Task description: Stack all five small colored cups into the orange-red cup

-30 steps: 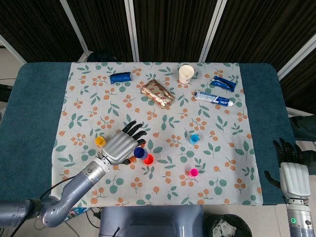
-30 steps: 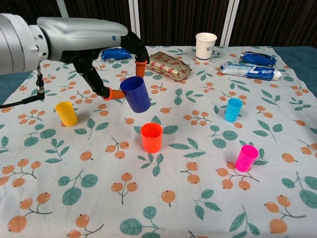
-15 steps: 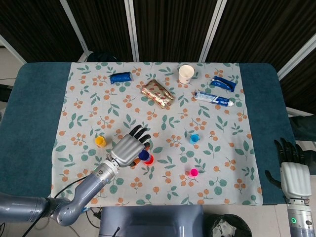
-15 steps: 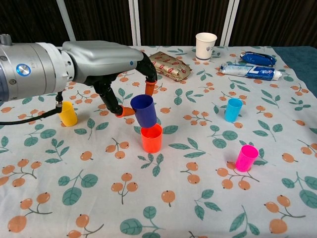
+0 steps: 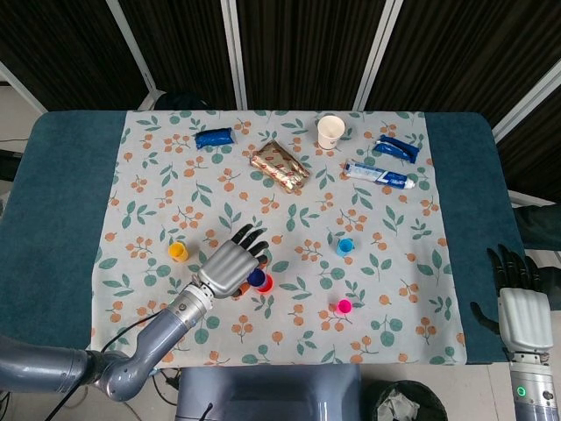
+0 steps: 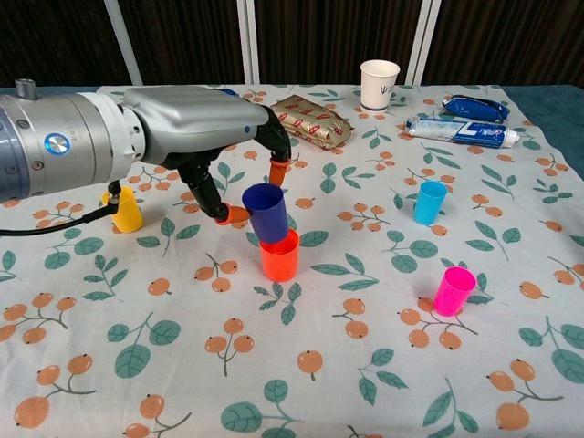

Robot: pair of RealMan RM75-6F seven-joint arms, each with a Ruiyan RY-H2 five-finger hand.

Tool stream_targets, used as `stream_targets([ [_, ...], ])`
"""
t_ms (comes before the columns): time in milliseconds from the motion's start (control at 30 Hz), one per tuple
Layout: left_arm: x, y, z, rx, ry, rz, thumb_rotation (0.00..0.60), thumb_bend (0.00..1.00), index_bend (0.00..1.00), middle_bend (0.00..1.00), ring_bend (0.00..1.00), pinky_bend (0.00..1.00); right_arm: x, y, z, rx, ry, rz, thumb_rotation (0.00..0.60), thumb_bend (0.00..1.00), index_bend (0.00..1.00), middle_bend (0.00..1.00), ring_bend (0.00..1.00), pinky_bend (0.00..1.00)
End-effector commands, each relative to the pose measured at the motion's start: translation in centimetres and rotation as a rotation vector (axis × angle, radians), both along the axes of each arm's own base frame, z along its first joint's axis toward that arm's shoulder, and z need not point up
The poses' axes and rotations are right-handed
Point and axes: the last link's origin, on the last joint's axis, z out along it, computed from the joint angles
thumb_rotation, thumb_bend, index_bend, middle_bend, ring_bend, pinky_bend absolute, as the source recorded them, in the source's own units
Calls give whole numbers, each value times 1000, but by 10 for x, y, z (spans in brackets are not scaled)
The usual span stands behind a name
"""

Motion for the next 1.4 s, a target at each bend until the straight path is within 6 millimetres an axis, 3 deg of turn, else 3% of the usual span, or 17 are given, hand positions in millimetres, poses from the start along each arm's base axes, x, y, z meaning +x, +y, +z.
stream_targets([
  [33,1,0,-1,1,-1,-4,600,360,505,184,0,31,0,0,0,0,0,0,600,310,30,57,66,45],
  [467,1,1,-11,-11,14,-4,600,359,503,185,0,31,-1,0,1,-2,-3,-2,600,310,30,57,66,45],
  [667,2,1,-14,-8,27,-8,600,358,456,181,0,31,-1,0,2,-6,-4,-4,600,310,30,57,66,45],
  [767,1,2,-16,0,51,-11,600,336,360,169,0,31,-1,0,2,-6,-6,-6,600,310,33,57,66,45],
  [900,-3,2,-16,9,111,-20,600,228,128,113,0,30,-2,0,2,0,-5,-17,600,310,43,57,67,44],
  [1000,-3,2,-14,20,148,-34,600,183,86,106,0,30,-2,0,2,-1,-6,-20,600,310,43,57,67,44],
  [1167,6,1,-4,34,81,-31,600,162,92,109,0,30,-2,0,1,0,-2,-20,600,310,43,57,67,44],
  [1300,11,4,19,89,22,-48,600,161,158,126,0,31,-2,0,-1,5,1,-22,600,311,43,57,67,45],
  [1400,4,8,41,142,21,-41,600,161,195,133,0,31,-2,-1,-3,6,4,-23,600,310,43,57,67,44],
])
